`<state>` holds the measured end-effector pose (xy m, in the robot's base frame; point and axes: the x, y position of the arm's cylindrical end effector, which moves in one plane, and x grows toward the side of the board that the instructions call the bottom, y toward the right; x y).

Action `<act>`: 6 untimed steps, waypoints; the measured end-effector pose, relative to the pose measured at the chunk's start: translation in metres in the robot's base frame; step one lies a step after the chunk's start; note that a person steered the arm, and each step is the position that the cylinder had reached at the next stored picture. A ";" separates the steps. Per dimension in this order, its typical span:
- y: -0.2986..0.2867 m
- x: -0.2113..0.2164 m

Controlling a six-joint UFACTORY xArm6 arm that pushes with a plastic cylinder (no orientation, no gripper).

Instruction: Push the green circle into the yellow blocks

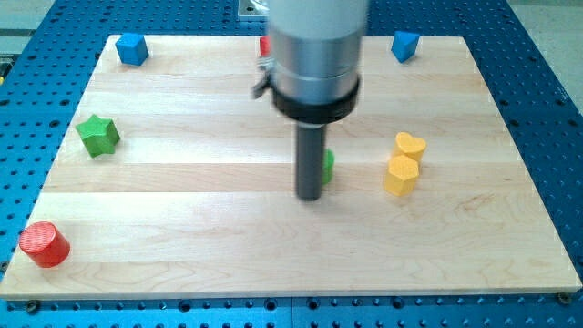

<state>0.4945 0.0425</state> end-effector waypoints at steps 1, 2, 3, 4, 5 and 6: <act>-0.015 -0.001; -0.023 -0.021; 0.035 -0.029; 0.031 -0.029; -0.023 -0.042; 0.008 -0.097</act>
